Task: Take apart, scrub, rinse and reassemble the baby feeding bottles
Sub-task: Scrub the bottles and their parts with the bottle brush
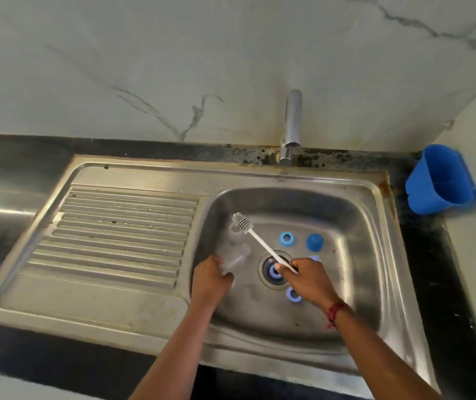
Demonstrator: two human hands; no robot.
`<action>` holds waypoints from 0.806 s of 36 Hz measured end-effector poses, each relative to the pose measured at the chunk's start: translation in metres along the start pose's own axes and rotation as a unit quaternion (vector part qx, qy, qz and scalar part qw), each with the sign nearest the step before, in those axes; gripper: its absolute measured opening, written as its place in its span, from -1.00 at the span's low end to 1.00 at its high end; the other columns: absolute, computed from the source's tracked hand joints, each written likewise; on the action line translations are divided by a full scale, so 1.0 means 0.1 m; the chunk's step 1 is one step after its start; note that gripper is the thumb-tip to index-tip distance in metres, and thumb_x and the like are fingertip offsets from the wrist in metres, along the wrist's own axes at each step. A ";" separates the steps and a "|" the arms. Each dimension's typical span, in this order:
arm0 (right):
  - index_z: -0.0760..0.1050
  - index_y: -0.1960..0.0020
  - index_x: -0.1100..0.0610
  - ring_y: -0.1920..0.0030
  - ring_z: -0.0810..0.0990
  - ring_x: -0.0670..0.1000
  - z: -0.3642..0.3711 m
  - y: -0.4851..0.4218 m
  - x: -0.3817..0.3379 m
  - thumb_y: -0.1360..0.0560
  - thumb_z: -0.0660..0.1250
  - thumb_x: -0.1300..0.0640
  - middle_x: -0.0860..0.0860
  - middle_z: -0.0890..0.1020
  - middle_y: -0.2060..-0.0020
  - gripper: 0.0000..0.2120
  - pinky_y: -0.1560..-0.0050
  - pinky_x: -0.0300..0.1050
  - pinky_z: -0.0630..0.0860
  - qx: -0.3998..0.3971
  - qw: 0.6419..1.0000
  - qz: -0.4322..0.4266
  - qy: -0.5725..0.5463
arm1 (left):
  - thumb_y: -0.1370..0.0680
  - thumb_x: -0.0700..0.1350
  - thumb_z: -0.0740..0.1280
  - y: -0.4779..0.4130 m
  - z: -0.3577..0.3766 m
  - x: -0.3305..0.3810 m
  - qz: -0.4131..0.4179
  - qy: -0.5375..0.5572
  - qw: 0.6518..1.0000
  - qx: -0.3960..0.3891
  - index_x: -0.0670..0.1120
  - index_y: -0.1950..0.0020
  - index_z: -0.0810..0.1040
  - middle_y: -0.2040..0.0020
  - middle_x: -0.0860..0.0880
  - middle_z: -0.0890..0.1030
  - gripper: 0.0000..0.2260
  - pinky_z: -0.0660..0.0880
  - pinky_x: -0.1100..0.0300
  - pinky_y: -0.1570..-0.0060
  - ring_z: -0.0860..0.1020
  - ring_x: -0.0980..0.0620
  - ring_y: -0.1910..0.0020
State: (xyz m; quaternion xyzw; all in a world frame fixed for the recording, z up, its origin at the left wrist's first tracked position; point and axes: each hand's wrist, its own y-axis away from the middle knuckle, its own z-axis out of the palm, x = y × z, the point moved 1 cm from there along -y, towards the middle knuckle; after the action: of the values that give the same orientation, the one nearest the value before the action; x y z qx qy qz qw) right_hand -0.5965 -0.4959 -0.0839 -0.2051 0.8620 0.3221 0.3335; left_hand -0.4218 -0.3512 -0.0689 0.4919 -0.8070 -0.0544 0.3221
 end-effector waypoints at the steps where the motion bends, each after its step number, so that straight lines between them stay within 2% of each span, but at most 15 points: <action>1: 0.29 0.50 0.00 0.45 0.44 -0.11 -0.03 0.03 -0.02 -0.52 0.38 -0.11 -0.12 0.39 0.58 -0.50 0.31 -0.11 0.48 0.002 1.000 -0.001 0.007 | -0.40 -0.14 0.44 0.00 0.03 0.01 0.008 -0.008 1.000 -0.011 -0.14 -0.17 0.62 -0.09 -0.14 0.68 -0.66 0.46 0.16 -0.10 0.61 -0.15 -0.15; 3: 0.28 0.48 0.01 0.50 0.39 -0.16 -0.09 0.09 -0.07 -0.54 0.37 -0.07 -0.12 0.38 0.57 -0.51 0.41 -0.33 0.31 0.014 1.000 -0.009 0.017 | -0.39 -0.10 0.47 -0.02 0.10 0.03 0.018 -0.026 0.999 -0.030 -0.12 -0.23 0.57 -0.14 -0.13 0.64 -0.58 0.47 0.15 -0.12 0.58 -0.13 -0.16; 6: 0.30 0.45 0.06 0.55 0.39 -0.18 -0.18 0.13 -0.08 -0.56 0.35 -0.05 -0.08 0.38 0.53 -0.53 0.48 -0.39 0.32 0.018 1.000 -0.006 0.009 | -0.39 -0.01 0.48 -0.04 0.17 0.07 0.019 -0.080 0.995 -0.051 -0.08 -0.29 0.45 -0.19 -0.12 0.55 -0.49 0.52 0.06 -0.12 0.54 -0.15 -0.20; 9: 0.29 0.43 0.07 0.54 0.38 -0.16 -0.23 0.13 -0.06 -0.55 0.35 -0.08 -0.06 0.38 0.52 -0.53 0.48 -0.36 0.31 0.021 1.000 0.002 0.018 | -0.41 0.04 0.49 -0.05 0.24 0.10 0.013 -0.155 0.985 -0.071 -0.08 -0.30 0.37 -0.22 -0.13 0.46 -0.45 0.53 0.01 -0.09 0.52 -0.18 -0.22; 13: 0.29 0.43 0.07 0.47 0.34 -0.11 -0.24 0.09 0.00 -0.54 0.35 -0.10 -0.06 0.40 0.51 -0.53 0.41 -0.26 0.28 0.021 0.999 0.007 0.040 | -0.44 0.06 0.49 -0.09 0.32 0.10 0.011 -0.213 0.974 -0.081 -0.07 -0.35 0.32 -0.25 -0.12 0.46 -0.42 0.53 0.03 -0.14 0.53 -0.15 -0.23; 16: 0.29 0.43 0.06 0.45 0.35 -0.11 -0.21 0.09 0.03 -0.54 0.35 -0.12 -0.05 0.41 0.48 -0.53 0.41 -0.25 0.28 0.008 0.999 0.012 0.035 | -0.48 0.03 0.46 -0.12 0.32 0.10 0.018 -0.238 0.968 -0.077 -0.07 -0.33 0.35 -0.24 -0.11 0.49 -0.49 0.53 0.05 -0.14 0.56 -0.13 -0.21; 21: 0.31 0.42 0.05 0.42 0.36 -0.10 -0.16 0.12 0.05 -0.55 0.34 -0.10 -0.05 0.41 0.47 -0.55 0.36 -0.25 0.30 -0.010 1.000 0.018 0.022 | -0.48 0.00 0.45 -0.10 0.25 0.12 0.006 -0.228 0.971 -0.076 -0.11 -0.25 0.45 -0.16 -0.10 0.58 -0.59 0.59 0.10 -0.04 0.61 -0.10 -0.13; 24: 0.29 0.43 0.04 0.43 0.36 -0.11 -0.14 0.14 0.02 -0.54 0.35 -0.11 -0.08 0.40 0.50 -0.54 0.36 -0.24 0.30 -0.008 1.000 0.020 0.012 | -0.43 0.04 0.47 -0.08 0.17 0.12 -0.017 -0.198 0.978 -0.069 -0.13 -0.22 0.50 -0.12 -0.10 0.63 -0.56 0.59 0.11 0.02 0.63 -0.10 -0.09; 29: 0.31 0.45 0.02 0.53 0.38 -0.17 -0.19 0.21 -0.06 -0.54 0.37 -0.06 -0.10 0.40 0.53 -0.55 0.44 -0.35 0.31 -0.004 1.000 0.020 -0.002 | -0.39 0.11 0.48 -0.02 0.01 0.14 -0.052 -0.143 0.988 -0.038 -0.22 -0.24 0.51 -0.17 -0.16 0.64 -0.44 0.52 0.12 -0.07 0.60 -0.16 -0.17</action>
State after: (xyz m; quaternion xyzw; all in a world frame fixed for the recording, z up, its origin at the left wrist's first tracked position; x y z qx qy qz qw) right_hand -0.6125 -0.4934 -0.0597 -0.1884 0.8640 0.3328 0.3273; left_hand -0.4251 -0.3638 -0.0635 0.5081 -0.8154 -0.1711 0.2183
